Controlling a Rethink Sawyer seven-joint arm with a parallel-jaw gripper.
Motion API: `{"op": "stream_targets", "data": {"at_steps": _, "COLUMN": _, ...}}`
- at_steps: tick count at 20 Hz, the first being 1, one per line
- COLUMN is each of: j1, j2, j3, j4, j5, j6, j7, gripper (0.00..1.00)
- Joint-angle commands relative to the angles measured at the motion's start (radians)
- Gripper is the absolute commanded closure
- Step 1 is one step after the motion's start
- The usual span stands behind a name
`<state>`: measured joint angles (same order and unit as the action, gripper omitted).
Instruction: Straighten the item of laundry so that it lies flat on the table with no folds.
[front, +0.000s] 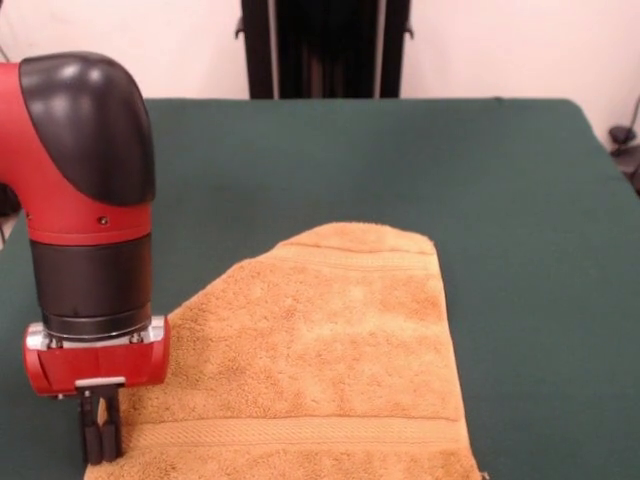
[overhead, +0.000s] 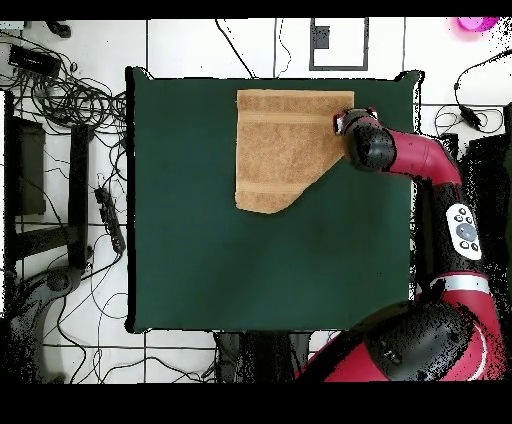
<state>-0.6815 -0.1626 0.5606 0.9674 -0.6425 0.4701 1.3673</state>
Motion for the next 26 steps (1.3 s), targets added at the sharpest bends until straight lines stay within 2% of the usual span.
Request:
{"op": "stream_targets", "data": {"at_steps": 1, "j1": 0.005, "j2": -0.035, "j3": 0.029, "j4": 0.216, "j5": 0.015, "j6": 0.036, "j7": -0.057, "gripper": 1.0}}
{"op": "stream_targets", "data": {"at_steps": 8, "j1": 0.018, "j2": -0.121, "j3": 0.002, "j4": 0.287, "j5": -0.012, "j6": -0.009, "j7": -0.013, "gripper": 1.0}}
{"op": "stream_targets", "data": {"at_steps": 12, "j1": -0.001, "j2": -0.173, "j3": 0.018, "j4": 0.339, "j5": -0.029, "j6": -0.003, "j7": -0.066, "gripper": 1.0}}
{"op": "stream_targets", "data": {"at_steps": 16, "j1": 0.038, "j2": -0.223, "j3": -0.023, "j4": 0.354, "j5": -0.066, "j6": -0.017, "j7": -0.037, "gripper": 1.0}}
{"op": "stream_targets", "data": {"at_steps": 21, "j1": 0.087, "j2": -0.255, "j3": -0.072, "j4": 0.329, "j5": -0.061, "j6": 0.091, "j7": -0.015, "gripper": 1.0}}
{"op": "stream_targets", "data": {"at_steps": 26, "j1": 0.125, "j2": -0.249, "j3": -0.103, "j4": 0.27, "j5": -0.085, "j6": 0.206, "j7": -0.115, "gripper": 1.0}}
